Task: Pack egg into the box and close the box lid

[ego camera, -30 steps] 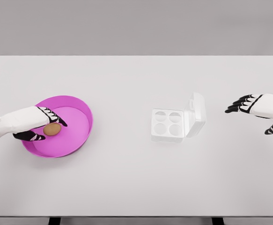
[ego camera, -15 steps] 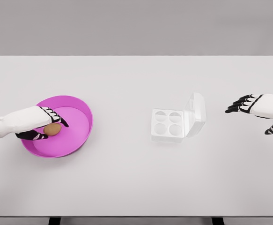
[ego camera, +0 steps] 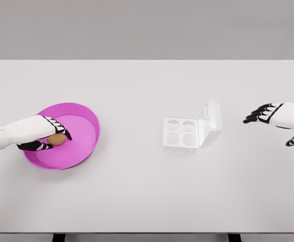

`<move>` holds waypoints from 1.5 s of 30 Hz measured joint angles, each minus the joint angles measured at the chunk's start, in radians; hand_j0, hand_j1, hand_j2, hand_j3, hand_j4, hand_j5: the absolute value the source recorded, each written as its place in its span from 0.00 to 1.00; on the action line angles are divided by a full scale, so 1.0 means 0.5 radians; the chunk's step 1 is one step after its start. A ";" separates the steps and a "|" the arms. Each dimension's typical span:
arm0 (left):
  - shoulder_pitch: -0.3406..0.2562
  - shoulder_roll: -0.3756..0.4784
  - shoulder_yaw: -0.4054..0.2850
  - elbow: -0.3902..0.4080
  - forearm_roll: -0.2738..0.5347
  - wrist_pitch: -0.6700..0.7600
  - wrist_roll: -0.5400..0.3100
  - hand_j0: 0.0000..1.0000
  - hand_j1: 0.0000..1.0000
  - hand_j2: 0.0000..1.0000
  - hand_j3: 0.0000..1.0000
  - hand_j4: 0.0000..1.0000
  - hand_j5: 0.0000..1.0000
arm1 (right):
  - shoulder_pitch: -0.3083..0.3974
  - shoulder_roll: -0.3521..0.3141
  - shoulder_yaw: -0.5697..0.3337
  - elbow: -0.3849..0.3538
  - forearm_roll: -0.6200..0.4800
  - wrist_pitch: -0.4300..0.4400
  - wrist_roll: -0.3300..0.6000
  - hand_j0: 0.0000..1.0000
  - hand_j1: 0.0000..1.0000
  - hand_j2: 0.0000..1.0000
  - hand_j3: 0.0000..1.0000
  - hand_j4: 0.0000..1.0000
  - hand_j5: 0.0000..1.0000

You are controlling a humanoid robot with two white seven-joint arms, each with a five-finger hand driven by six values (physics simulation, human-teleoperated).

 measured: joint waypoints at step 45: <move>-0.129 -0.089 0.043 -0.088 0.089 0.000 -0.001 0.36 0.36 0.36 0.36 0.36 0.36 | 0.049 0.003 -0.006 -0.046 0.010 0.000 0.000 1.00 1.00 1.00 1.00 1.00 1.00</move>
